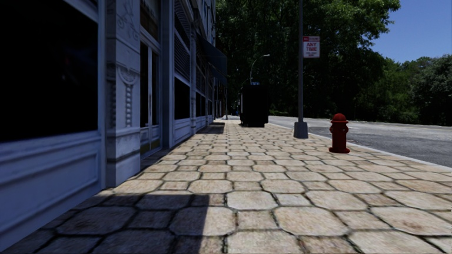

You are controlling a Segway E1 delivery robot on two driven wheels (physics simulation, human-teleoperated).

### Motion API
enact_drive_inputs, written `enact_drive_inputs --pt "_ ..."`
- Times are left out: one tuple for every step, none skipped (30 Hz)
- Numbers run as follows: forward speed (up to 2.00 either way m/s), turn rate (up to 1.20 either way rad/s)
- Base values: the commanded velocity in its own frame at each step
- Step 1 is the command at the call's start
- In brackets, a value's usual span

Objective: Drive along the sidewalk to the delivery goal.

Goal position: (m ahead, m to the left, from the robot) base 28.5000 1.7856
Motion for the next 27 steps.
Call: enact_drive_inputs --pt "2.00 0.00" --pt "2.00 0.00" --pt "2.00 0.00" --pt "2.00 0.00" --pt "2.00 0.00" --pt "2.00 0.00" --pt "2.00 0.00" --pt "2.00 0.00" --pt "2.00 0.00" --pt "2.00 0.00" --pt "2.00 0.00" --pt "2.00 0.00" --pt "2.00 0.00" --pt "2.00 0.00" --pt "2.00 0.00" --pt "2.00 0.00" --pt "2.00 0.00" --pt "2.00 0.00" --pt "2.00 0.00" --pt "2.00 0.00" --pt "2.00 0.00" --pt "2.00 0.00" --pt "2.00 0.00" --pt "2.00 0.00" --pt "2.00 0.00" --pt "2.00 0.00" --pt "2.00 0.00"
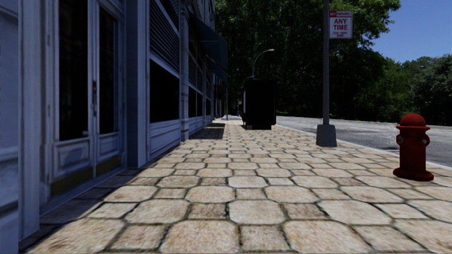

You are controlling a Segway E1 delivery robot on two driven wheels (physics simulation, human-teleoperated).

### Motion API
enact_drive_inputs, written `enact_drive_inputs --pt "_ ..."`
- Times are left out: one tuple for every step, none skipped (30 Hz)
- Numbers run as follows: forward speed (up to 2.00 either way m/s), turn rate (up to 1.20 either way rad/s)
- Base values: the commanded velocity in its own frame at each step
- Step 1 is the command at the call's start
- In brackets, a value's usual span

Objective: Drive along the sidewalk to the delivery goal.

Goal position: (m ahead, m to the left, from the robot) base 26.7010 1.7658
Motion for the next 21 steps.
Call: enact_drive_inputs --pt "2.00 0.00" --pt "2.00 0.00" --pt "2.00 0.00" --pt "2.00 0.00" --pt "2.00 0.00" --pt "2.00 0.00" --pt "2.00 0.00" --pt "2.00 0.00" --pt "2.00 0.00" --pt "2.00 0.00" --pt "2.00 0.00" --pt "2.00 0.00" --pt "2.00 0.00" --pt "2.00 0.00" --pt "2.00 0.00" --pt "2.00 0.00" --pt "2.00 0.00" --pt "2.00 0.00" --pt "2.00 0.00" --pt "2.00 0.00" --pt "2.00 0.00"
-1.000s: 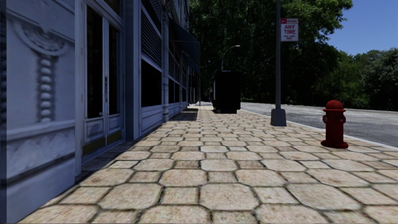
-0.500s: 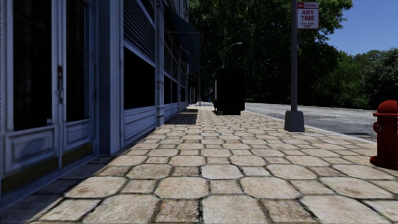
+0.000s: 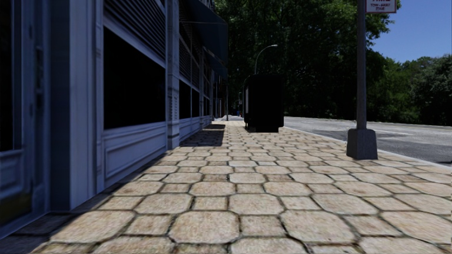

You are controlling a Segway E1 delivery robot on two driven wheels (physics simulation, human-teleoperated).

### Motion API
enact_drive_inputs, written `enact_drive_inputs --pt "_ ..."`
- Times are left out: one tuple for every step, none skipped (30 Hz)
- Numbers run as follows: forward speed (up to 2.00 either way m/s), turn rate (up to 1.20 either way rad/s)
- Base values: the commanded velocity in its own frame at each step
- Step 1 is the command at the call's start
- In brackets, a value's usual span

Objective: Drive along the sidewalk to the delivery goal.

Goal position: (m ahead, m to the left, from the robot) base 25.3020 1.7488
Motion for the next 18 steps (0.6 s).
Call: enact_drive_inputs --pt "2.00 0.00" --pt "2.00 0.00" --pt "2.00 0.00" --pt "2.00 0.00" --pt "2.00 0.00" --pt "2.00 0.00" --pt "2.00 0.00" --pt "2.00 0.00" --pt "2.00 0.00" --pt "2.00 0.00" --pt "2.00 0.00" --pt "2.00 0.00" --pt "2.00 0.00" --pt "2.00 0.00" --pt "2.00 0.00" --pt "2.00 0.00" --pt "2.00 0.00" --pt "2.00 0.00"
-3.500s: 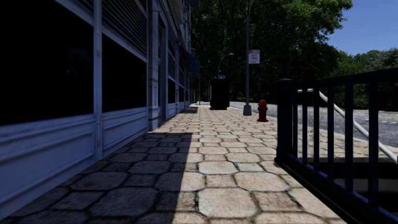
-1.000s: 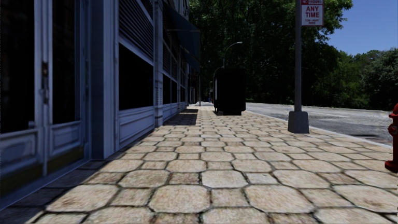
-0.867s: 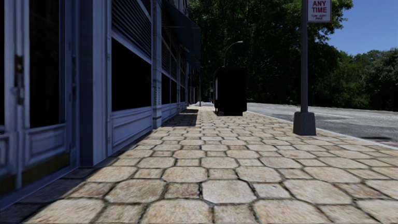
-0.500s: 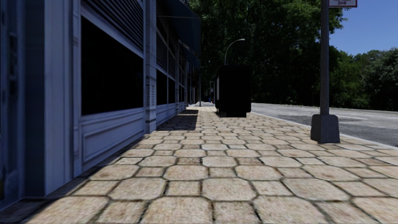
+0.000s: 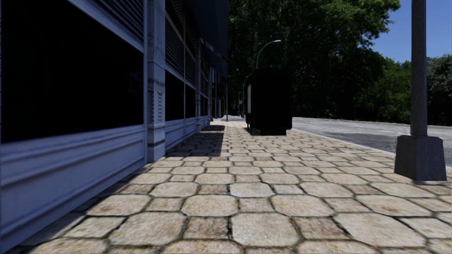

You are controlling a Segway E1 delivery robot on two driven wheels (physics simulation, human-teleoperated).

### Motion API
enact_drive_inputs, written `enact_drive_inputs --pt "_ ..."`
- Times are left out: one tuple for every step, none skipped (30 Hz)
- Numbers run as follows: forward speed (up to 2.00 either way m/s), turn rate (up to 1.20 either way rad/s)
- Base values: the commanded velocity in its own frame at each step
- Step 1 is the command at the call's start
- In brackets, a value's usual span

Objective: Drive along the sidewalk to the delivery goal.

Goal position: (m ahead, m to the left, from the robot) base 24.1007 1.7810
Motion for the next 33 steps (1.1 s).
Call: enact_drive_inputs --pt "2.00 -0.03" --pt "2.00 -0.08" --pt "2.00 -0.08" --pt "2.00 -0.15" --pt "2.00 -0.19" --pt "2.00 -0.20" --pt "2.00 -0.20" --pt "2.00 -0.20" --pt "2.00 -0.19" --pt "2.00 0.00" --pt "2.00 0.00" --pt "2.00 0.00" --pt "2.00 0.00" --pt "2.00 0.00" --pt "2.00 0.00" --pt "2.00 0.00" --pt "2.00 0.00" --pt "2.00 0.00" --pt "2.00 0.00" --pt "2.00 0.00" --pt "2.00 0.00" --pt "2.00 0.00" --pt "2.00 0.00" --pt "2.00 0.00" --pt "2.00 0.00" --pt "2.00 0.00" --pt "2.00 0.00" --pt "2.00 0.00" --pt "2.00 0.00" --pt "2.00 0.00" --pt "2.00 0.00" --pt "2.00 0.00" --pt "2.00 0.00"
